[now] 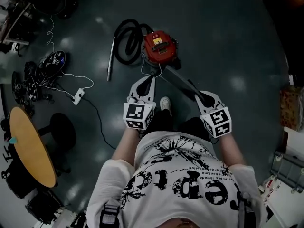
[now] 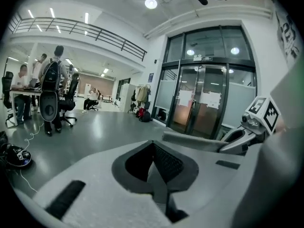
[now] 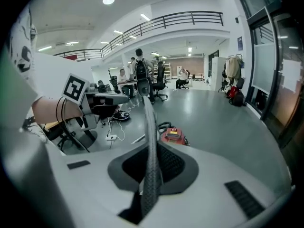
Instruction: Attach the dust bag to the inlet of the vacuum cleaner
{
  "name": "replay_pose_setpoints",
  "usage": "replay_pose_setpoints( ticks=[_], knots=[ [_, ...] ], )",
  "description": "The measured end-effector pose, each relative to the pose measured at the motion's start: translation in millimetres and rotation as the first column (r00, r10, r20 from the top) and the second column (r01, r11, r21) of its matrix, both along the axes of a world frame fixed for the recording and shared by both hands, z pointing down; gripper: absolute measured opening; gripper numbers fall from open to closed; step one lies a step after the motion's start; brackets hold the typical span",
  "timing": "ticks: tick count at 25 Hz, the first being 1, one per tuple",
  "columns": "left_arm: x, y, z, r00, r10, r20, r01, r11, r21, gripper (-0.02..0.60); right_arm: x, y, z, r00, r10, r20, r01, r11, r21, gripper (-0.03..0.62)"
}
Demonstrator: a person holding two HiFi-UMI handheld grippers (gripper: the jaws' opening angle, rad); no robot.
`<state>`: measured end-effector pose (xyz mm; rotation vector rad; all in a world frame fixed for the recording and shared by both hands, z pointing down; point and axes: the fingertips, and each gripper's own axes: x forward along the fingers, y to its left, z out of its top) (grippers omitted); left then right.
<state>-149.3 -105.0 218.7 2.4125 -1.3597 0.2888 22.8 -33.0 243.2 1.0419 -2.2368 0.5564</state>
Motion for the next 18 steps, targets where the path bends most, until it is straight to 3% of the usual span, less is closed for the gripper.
replay_pose_setpoints(
  ticks=[5, 8, 12, 18],
  knots=[
    [10.8, -21.0, 26.2, 1.0, -0.021, 0.015, 0.022, 0.997, -0.076, 0.002, -3.0, -41.4, 26.5, 0.998, -0.059, 0.01, 0.059, 0.997, -0.05, 0.025],
    [17.3, -32.8, 37.7, 0.998, -0.059, 0.028, 0.061, 0.995, -0.079, 0.002, -3.5, -57.5, 43.7, 0.987, -0.157, 0.021, 0.158, 0.987, -0.045, 0.026],
    [30.1, -43.9, 45.1, 0.994, -0.107, -0.022, 0.106, 0.994, -0.024, 0.002, -5.6, -67.8, 68.4, 0.953, -0.301, 0.043, 0.302, 0.953, -0.026, 0.026],
    [18.6, -65.1, 144.0, 0.968, -0.245, 0.054, 0.244, 0.97, 0.025, 0.002, 8.3, -85.4, 169.7, 0.878, -0.479, -0.017, 0.479, 0.874, 0.088, 0.025]
  ],
)
